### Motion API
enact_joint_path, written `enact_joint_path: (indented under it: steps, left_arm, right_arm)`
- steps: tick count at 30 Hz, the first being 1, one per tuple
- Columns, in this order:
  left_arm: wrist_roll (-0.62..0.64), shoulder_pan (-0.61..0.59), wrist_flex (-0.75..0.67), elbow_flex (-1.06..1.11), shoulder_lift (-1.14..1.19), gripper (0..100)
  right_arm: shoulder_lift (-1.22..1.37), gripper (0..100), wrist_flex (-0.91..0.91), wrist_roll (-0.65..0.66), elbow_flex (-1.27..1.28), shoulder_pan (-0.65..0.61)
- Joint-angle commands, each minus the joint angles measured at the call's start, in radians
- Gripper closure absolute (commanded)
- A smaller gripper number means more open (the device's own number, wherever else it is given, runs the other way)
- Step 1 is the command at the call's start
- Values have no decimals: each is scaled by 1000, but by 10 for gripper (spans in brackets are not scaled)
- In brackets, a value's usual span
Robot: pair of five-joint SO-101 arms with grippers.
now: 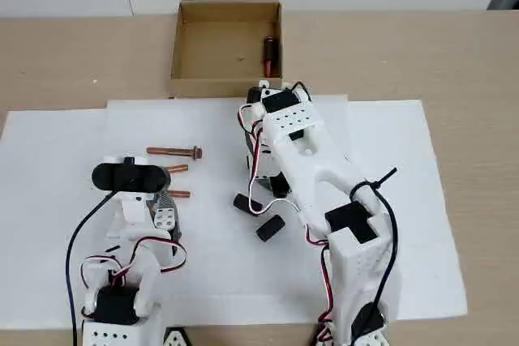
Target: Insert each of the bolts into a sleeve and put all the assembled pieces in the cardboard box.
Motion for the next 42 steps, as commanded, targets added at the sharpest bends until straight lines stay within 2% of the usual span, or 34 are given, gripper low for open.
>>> enact_joint_path:
  steps: [1, 7, 13, 20, 25, 28, 34, 42]
  left_arm:
    - [-3, -5, -2, -4, -8, 994]
    - [-2, -5, -2, -4, -8, 994]
    - [-2, -5, -2, -24, -8, 994]
    - [-5, -5, 3, -217, 0, 994]
    - [-32, 2, 29, -374, 23, 994]
    - [-38, -3, 57, -493, 130, 994]
    - [-35, -2, 149, -832, 491, 994]
    - [-41, -6, 315, -1242, 913, 994]
  right_arm:
    - [15, 987, -35, 12, -5, 2]
    - [-39, 996, 85, 14, -83, 1]
    - [-209, 996, 203, 37, -210, -2]
    - [-483, 997, 222, 49, -196, 10]
    - [-615, 997, 222, 49, -91, 74]
    - [-680, 997, 220, 49, -8, 128]
    - [-788, 997, 216, 49, 135, 205]
    - [-888, 996, 214, 49, 287, 222]
